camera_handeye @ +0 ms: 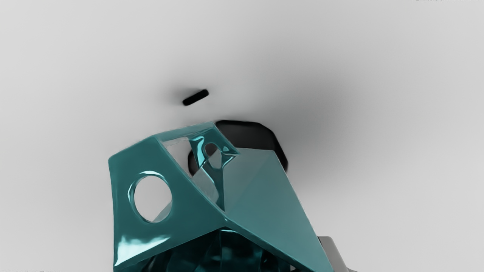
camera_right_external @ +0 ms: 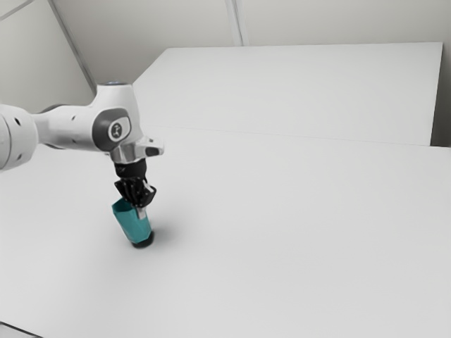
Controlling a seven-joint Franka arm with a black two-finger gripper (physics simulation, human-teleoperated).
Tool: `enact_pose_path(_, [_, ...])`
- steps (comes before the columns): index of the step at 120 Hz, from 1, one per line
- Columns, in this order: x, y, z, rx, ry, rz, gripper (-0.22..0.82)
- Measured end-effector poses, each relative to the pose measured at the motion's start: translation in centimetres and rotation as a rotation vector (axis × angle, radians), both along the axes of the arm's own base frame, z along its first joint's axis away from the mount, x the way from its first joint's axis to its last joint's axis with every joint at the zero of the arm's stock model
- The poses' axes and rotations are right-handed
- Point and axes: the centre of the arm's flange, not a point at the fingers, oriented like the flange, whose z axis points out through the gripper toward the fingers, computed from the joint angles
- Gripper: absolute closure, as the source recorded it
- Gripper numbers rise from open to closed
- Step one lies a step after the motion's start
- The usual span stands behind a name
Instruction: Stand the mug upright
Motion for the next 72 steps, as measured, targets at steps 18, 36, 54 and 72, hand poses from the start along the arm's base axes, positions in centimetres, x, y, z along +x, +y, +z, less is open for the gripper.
enact_pose_path(18, [0.0,0.3,-0.4,0.014,-0.002,0.047,0.79])
enact_pose_path(36, [0.0,0.3,-1.2,0.024,0.005,0.080,0.79])
enact_pose_path(54, [-0.3,0.2,-2.0,0.031,0.008,0.106,0.78])
enact_pose_path(72, [-0.2,0.2,-2.2,0.028,-0.002,0.132,0.59])
